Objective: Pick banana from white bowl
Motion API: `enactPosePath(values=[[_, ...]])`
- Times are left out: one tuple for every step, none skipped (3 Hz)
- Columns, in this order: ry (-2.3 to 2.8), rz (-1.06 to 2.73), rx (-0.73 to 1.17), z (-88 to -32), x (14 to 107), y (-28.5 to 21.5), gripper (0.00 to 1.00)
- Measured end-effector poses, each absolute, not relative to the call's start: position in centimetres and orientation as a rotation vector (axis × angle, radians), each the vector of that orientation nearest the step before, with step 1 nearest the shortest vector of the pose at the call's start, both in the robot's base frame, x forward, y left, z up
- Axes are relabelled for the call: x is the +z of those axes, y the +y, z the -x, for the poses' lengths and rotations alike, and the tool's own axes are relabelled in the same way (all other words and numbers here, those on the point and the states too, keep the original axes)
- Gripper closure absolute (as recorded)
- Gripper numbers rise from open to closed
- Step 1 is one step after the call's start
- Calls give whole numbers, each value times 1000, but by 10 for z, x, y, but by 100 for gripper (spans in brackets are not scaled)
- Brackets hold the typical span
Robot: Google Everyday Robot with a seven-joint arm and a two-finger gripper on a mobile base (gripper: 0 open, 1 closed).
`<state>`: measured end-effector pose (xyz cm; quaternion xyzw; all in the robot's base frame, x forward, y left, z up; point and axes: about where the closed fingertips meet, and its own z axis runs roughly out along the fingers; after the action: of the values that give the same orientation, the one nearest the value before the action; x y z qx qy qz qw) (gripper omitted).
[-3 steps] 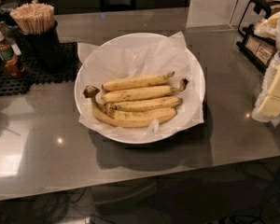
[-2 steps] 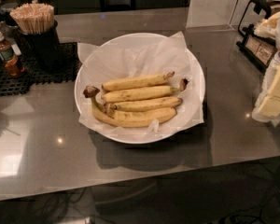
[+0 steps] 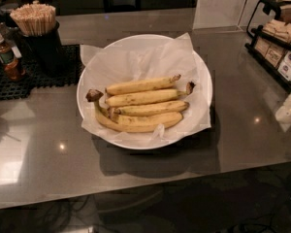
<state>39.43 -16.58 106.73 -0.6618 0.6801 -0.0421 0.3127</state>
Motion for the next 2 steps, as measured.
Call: enactPosePath(values=[[1517, 1824, -108, -356, 1119, -118, 0], [1506, 1827, -106, -355, 1121, -115, 0]])
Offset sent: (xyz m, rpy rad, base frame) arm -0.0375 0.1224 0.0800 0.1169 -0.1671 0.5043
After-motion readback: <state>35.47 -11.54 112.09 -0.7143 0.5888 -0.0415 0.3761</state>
